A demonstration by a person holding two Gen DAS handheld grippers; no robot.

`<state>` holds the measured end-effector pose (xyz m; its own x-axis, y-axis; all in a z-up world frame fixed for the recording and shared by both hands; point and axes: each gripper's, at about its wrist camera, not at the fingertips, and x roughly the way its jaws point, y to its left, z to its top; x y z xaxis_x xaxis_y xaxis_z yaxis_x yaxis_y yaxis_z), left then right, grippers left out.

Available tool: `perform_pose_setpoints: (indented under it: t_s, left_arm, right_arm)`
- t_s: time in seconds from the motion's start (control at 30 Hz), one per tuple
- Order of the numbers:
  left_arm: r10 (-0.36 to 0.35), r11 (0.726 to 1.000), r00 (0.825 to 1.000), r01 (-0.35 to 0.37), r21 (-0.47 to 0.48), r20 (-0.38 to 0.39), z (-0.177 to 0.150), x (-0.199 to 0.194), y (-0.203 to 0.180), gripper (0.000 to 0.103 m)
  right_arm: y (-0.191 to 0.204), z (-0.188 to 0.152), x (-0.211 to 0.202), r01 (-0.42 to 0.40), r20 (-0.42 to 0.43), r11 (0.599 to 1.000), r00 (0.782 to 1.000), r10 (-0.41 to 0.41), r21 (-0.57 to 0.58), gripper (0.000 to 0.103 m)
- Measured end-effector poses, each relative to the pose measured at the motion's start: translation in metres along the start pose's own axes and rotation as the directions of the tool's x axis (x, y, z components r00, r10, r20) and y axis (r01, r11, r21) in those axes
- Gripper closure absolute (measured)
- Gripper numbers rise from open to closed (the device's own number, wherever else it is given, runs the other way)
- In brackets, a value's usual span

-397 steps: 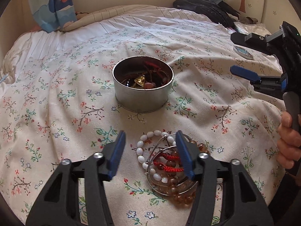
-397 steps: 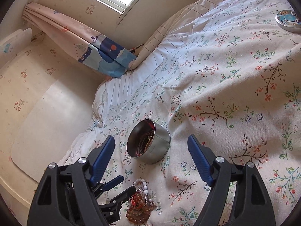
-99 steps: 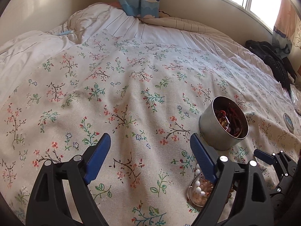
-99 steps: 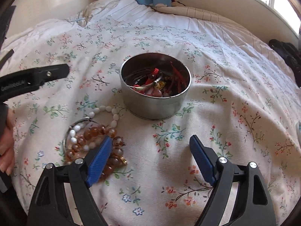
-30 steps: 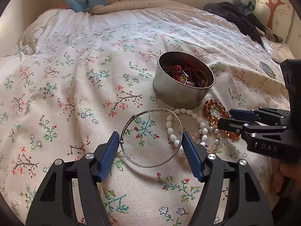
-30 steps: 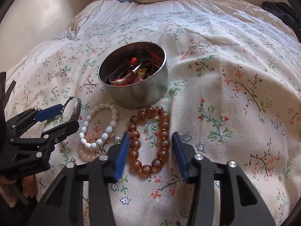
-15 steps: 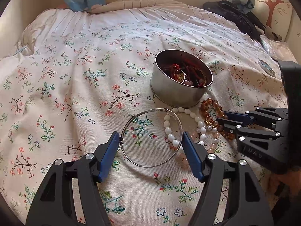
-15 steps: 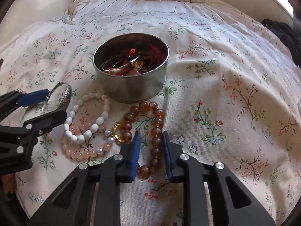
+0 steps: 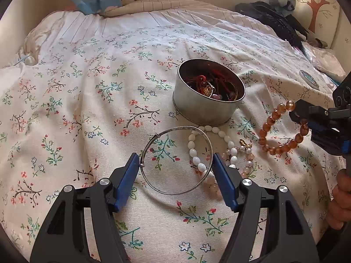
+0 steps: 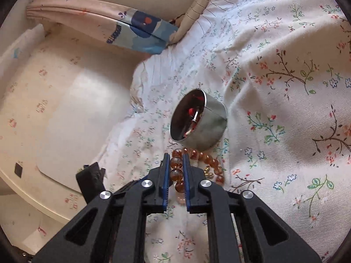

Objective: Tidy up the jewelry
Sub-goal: 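Lift the amber bead bracelet with the right tool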

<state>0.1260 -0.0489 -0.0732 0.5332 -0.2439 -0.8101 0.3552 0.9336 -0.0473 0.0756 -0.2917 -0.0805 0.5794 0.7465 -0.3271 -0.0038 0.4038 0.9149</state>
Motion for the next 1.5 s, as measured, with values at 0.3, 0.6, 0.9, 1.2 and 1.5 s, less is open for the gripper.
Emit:
perform_pose_setpoints:
  t_s: [0.3,0.6,0.9,1.2,1.5]
  left_arm:
    - [0.024,1.000,0.999,-0.025,0.011,0.041,0.002,-0.007,-0.002,0.039]
    - [0.045,0.998,0.996,-0.049,0.043,0.082,0.005,-0.015,-0.008,0.039]
    - [0.042,0.998,0.992,-0.046,0.035,0.119,0.007,-0.023,-0.007,0.039]
    - [0.033,0.999,0.990,-0.037,0.025,0.138,0.008,-0.027,-0.006,0.039]
    - [0.039,0.999,0.991,-0.040,0.005,0.128,0.009,-0.024,-0.001,0.039]
  right_arm:
    - [0.006,0.003,-0.005,-0.063,0.021,0.998,0.998,0.063,0.009,0.090]
    - [0.011,0.003,-0.009,-0.083,0.050,0.997,0.995,0.083,-0.004,0.090]
    - [0.010,0.005,-0.009,-0.105,0.064,0.994,0.992,0.105,0.003,0.090]
    - [0.008,0.006,-0.012,-0.093,0.083,0.996,0.992,0.092,0.003,0.090]
    - [0.025,-0.013,0.037,0.386,-0.052,0.883,0.909,-0.413,-0.266,0.067]
